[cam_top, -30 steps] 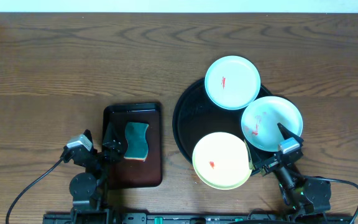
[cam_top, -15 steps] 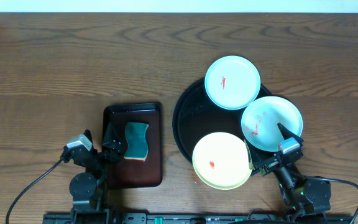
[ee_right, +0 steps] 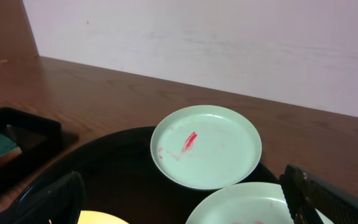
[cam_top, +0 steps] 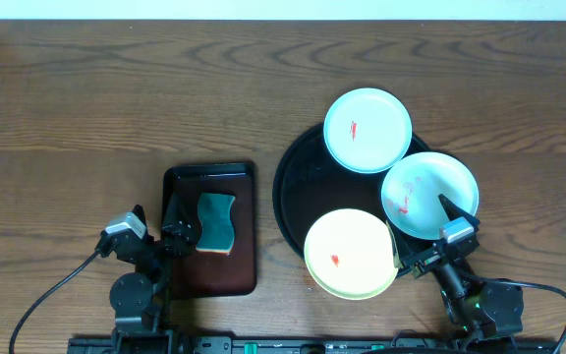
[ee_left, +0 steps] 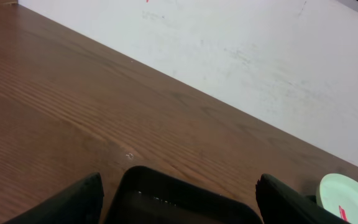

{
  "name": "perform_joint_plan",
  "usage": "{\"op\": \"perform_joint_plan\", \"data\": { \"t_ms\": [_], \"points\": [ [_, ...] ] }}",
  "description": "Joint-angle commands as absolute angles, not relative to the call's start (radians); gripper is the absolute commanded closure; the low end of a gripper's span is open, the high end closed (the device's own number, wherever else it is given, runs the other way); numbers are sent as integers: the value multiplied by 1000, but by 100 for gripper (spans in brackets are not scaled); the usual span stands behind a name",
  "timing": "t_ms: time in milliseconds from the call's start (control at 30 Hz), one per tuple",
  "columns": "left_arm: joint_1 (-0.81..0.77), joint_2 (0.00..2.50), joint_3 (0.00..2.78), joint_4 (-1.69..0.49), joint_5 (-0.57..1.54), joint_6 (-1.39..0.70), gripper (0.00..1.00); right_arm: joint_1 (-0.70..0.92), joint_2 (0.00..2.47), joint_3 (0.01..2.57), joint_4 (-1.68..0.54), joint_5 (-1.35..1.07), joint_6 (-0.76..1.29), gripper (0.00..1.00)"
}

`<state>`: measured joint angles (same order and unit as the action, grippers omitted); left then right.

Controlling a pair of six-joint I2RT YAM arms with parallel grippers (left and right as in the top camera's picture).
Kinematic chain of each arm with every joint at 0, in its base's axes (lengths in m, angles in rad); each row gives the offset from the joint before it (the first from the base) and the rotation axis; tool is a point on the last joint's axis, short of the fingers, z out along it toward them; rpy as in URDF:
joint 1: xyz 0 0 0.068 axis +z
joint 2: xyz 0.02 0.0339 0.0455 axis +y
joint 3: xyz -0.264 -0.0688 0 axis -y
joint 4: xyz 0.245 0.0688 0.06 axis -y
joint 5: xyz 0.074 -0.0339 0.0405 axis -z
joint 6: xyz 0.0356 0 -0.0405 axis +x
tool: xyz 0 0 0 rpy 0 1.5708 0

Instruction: Clean dirty plates on tray and stack at the side

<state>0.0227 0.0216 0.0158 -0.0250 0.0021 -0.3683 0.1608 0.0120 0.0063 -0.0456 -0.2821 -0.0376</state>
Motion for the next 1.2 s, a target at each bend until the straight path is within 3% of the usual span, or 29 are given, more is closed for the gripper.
{"op": "perform_joint_plan", "data": {
  "t_ms": [0, 1167],
  "points": [
    [26, 24, 5, -74, -8, -363, 21, 151, 12, 6, -50, -278, -46, 1],
    [26, 24, 5, -73, -6, -365, 21, 151, 12, 6, -49, -298, -1, 1]
  ]
}}
